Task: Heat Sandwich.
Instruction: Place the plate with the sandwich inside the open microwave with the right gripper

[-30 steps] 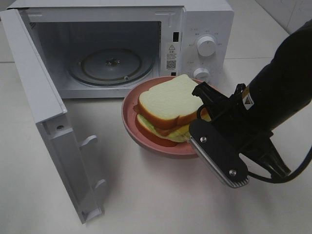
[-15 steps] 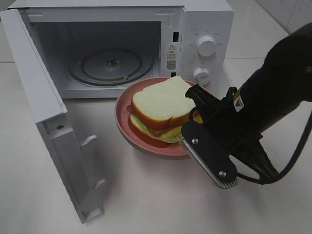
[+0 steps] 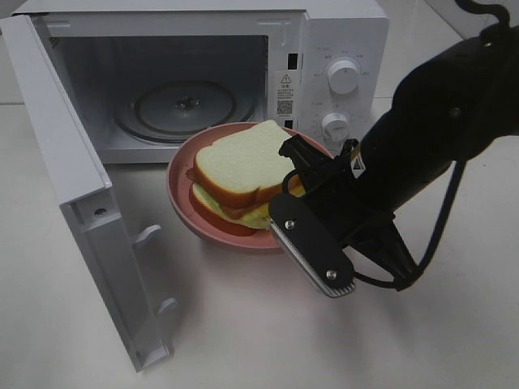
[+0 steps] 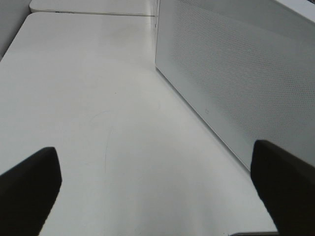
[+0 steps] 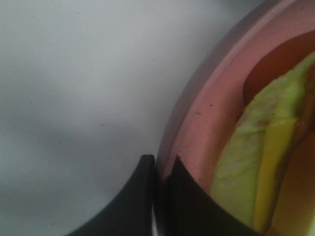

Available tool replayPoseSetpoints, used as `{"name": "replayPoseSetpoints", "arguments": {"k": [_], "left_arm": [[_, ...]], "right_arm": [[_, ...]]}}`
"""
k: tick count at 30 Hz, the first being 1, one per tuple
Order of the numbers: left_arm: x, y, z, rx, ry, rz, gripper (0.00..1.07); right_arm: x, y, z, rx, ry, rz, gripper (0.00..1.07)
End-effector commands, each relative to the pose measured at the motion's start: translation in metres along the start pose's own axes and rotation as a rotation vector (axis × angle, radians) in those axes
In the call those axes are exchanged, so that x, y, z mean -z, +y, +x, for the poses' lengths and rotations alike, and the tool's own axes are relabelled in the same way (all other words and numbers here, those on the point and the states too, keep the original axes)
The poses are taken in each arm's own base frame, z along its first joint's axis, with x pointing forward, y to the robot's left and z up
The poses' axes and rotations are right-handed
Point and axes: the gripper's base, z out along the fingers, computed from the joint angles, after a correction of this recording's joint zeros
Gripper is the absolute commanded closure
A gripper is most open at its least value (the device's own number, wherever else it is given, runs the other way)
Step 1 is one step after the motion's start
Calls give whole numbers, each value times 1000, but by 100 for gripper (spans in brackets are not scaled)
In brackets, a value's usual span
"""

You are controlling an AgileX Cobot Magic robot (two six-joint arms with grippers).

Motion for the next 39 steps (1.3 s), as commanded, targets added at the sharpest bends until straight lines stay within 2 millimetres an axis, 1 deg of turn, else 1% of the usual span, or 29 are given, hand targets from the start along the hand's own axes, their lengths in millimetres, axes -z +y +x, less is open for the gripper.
{"name": "replayPoseSetpoints", "arguments": {"k": [1, 3, 5, 8, 12, 13, 16, 18, 20, 23, 25, 27, 29, 30, 33, 35, 37, 39], "left_arm": [[3, 0, 2, 0, -33, 2, 6], [3, 0, 2, 0, -33, 2, 6], [3, 0, 2, 0, -33, 2, 6], [3, 0, 2, 0, -33, 2, 6], [3, 0, 2, 0, -33, 2, 6], [3, 0, 2, 0, -33, 2, 6], [3, 0, 2, 0, -33, 2, 6], [3, 0, 2, 0, -33, 2, 6], [3, 0, 2, 0, -33, 2, 6], [3, 0, 2, 0, -33, 2, 6], [3, 0, 2, 0, -33, 2, 6], [3, 0, 2, 0, -33, 2, 6], [3, 0, 2, 0, -33, 2, 6], [3, 0, 2, 0, -33, 2, 6], [3, 0, 2, 0, -33, 2, 6], [3, 0, 2, 0, -33, 2, 6], [3, 0, 2, 0, -33, 2, 6], [3, 0, 2, 0, -33, 2, 6]], "right_arm": [[-3, -14, -1, 6, -4, 38, 106], [-9, -23, -1, 6, -4, 36, 107], [-10, -26, -2, 6, -4, 38, 107], [-16, -37, -2, 6, -4, 43, 106], [-21, -45, -2, 6, -4, 38, 106], [-23, -52, -2, 6, -3, 35, 106], [-25, -57, -2, 6, -2, 30, 106], [-30, -66, -1, 5, -1, 27, 105], [-30, -69, -1, 5, -1, 29, 105], [-36, -79, -1, 5, 1, 9, 105], [-38, -81, -1, 5, 1, 5, 105], [-43, -89, -2, 5, 2, 10, 104], [-45, -92, -2, 4, 2, 5, 104], [-46, -98, -2, 4, 3, 5, 104], [-48, -102, -2, 4, 3, -3, 104], [-51, -110, -2, -10, 3, 7, 103], [-53, -112, -2, -16, 3, 7, 103], [-53, -122, -2, -26, 5, -2, 103]]}}
